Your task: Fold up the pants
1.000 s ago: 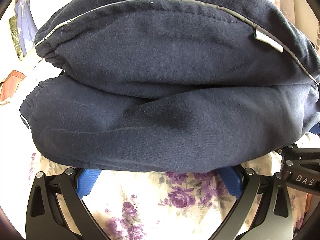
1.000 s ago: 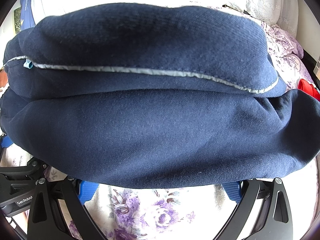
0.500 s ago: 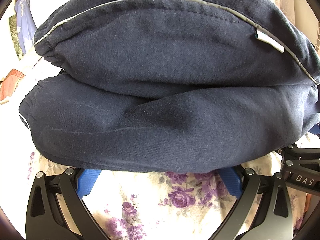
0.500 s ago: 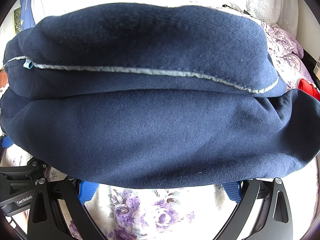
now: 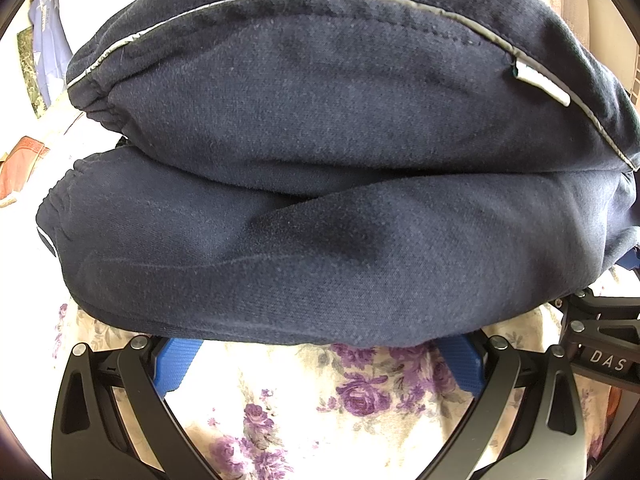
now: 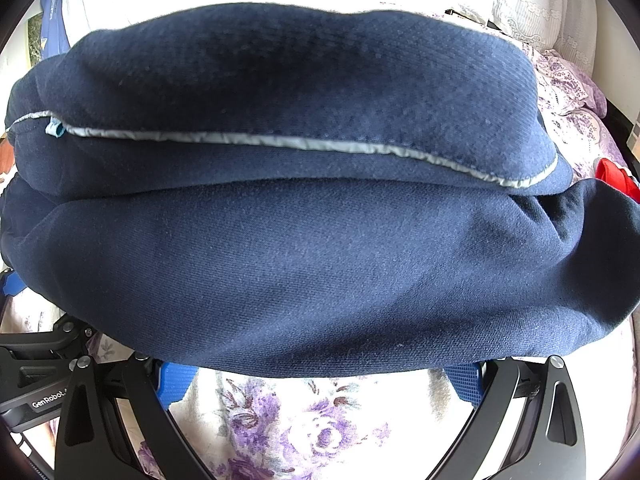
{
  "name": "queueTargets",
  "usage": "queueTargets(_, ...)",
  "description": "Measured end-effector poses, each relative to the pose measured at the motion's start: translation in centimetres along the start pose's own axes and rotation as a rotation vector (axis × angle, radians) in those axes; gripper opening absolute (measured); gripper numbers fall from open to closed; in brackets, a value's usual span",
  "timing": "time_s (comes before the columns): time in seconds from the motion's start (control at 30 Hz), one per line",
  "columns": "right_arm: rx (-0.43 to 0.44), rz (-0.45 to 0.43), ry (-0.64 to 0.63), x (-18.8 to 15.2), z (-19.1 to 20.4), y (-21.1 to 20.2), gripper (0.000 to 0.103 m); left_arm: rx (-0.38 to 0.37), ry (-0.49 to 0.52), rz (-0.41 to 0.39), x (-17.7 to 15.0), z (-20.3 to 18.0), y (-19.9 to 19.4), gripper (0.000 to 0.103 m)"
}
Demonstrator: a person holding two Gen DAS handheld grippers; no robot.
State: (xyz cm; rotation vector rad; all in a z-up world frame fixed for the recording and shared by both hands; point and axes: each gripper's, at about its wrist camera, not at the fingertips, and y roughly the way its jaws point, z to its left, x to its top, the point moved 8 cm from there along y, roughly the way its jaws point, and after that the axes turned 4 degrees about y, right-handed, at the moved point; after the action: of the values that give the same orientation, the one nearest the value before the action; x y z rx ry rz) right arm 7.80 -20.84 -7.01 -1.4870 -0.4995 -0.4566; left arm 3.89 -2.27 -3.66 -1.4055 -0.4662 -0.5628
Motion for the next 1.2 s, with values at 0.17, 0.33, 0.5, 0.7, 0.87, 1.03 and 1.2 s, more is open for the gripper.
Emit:
queueTargets(0.17, 0.0, 0.0, -0.001, 0.0, 0.0, 0.0, 0.1, 0.0, 0.0, 0.0, 0.0, 0.0, 0.0, 0.099)
queueTargets(0.33, -0.001, 0.0, -0.001, 0.0, 0.0, 0.0, 0.1, -0.001, -0.001, 0.0, 0.0, 0.0, 0.0, 0.099)
queueTargets(0.5, 0.001, -0.002, 0.0, 0.0, 0.0, 0.0, 0.1, -0.033, -0.015, 0.016, -0.7, 0.7, 1.3, 0.099)
queueTargets(0.7, 0.037, -0.105, 0.021, -0.2, -0.8, -2.6, 0.099, -0.061, -0.086, -0.112, -1.6, 1.5, -2.1, 0.098)
queueTargets(0.87, 0.056, -0.332, 0.138, -1.7, -3.9, -8.3, 0.1, 0.045, -0.126, -0.382, -3.2, 2.6, -8.6, 0.098)
queueTargets(1.03, 0.086, -0.519, 0.255, -2.6, -6.5, -12.5, 0.1, -0.016, -0.142, -0.642, -4.1, 2.7, -13.7, 0.099)
queueTargets(1.2, 0.184, -0.548, 0.139, -1.0, -6.0, -14.3, 0.1, -0.101, -0.175, -0.54, -1.5, 4.4, -12.5, 0.099)
